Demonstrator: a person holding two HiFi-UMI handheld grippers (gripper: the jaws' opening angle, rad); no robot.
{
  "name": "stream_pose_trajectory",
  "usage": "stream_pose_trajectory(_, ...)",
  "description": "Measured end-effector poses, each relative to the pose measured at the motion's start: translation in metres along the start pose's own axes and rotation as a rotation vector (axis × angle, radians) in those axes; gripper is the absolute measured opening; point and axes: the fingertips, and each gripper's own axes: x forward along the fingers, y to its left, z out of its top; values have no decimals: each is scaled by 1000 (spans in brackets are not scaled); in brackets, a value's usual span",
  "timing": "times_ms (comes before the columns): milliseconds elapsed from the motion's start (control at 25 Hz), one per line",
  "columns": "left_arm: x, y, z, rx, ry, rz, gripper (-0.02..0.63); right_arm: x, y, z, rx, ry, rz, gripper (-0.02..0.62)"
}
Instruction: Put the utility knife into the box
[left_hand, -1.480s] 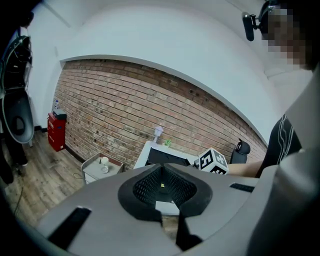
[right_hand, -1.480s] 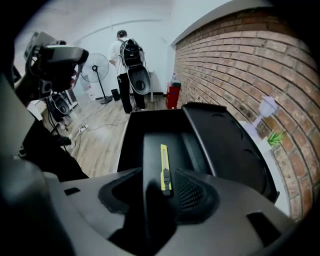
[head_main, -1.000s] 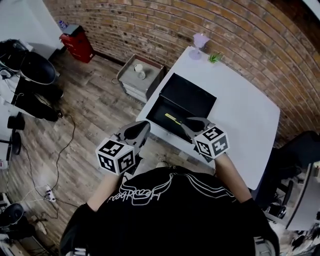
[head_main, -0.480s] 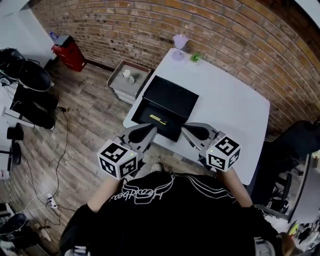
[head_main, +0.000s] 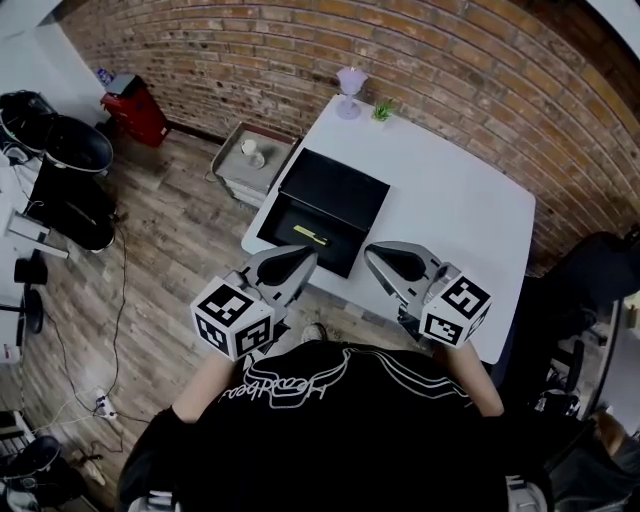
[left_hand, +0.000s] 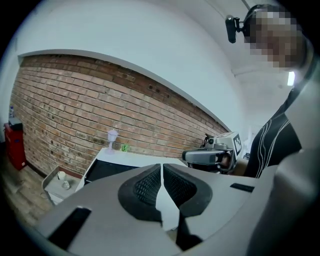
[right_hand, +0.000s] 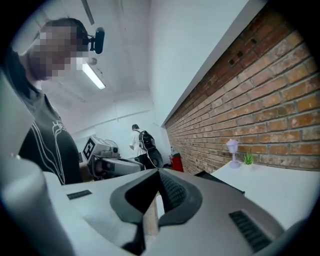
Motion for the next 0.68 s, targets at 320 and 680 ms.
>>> stream_pose_trajectory(320,16,1,-5,-8,11,-20,38,-11,-8,-9,18,18,-40,2)
stream_pose_trajectory(680,30,-10,-2,17,27,-51,38,-23,-17,-8,26,11,-69,2)
